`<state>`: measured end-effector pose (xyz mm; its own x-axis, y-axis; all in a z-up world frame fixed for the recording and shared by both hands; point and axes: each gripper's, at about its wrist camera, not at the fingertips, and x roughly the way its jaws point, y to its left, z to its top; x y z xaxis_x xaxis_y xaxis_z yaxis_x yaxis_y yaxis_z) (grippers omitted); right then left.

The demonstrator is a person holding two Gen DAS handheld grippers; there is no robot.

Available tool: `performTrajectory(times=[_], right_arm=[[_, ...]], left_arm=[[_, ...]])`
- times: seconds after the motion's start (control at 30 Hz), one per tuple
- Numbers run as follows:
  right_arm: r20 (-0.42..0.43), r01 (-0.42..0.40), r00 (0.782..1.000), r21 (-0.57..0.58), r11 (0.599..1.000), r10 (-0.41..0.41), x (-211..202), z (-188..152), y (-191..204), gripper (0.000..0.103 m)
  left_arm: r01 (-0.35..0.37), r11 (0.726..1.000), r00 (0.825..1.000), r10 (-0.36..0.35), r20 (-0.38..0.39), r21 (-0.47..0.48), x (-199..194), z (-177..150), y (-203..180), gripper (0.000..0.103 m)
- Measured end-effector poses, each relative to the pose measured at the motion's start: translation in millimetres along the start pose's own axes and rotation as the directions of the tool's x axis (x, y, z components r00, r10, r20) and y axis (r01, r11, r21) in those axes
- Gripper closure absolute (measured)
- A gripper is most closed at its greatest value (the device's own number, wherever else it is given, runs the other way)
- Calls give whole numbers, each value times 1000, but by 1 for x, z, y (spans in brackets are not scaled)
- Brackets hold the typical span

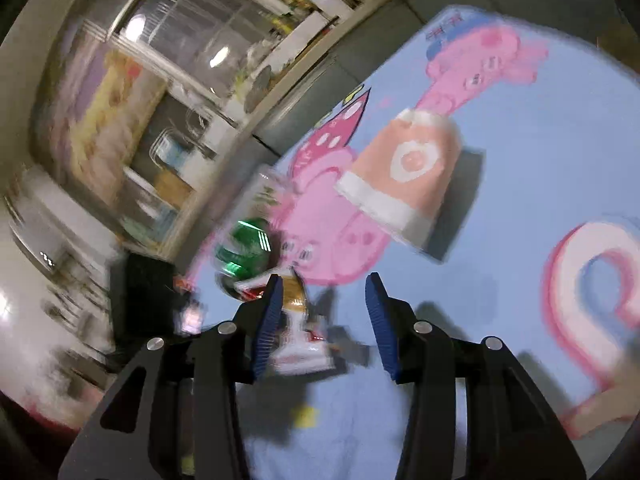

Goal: Collect trash

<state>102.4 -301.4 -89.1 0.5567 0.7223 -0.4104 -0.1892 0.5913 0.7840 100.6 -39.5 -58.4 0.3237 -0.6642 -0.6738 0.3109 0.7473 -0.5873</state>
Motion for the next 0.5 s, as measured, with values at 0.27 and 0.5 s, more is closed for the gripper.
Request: performTrajectory(times=[0.27,0.5], right_arm=[[113,-44,993,214,976,20,34,30,-13,60],[206,75,970,246,966,-128,4,48,-36,60]], left_arm=[[-3,1000,1000,3,4,-5,-4,-2,-2,99],[6,1000,1000,-6,11,-13,-6,6,0,99]])
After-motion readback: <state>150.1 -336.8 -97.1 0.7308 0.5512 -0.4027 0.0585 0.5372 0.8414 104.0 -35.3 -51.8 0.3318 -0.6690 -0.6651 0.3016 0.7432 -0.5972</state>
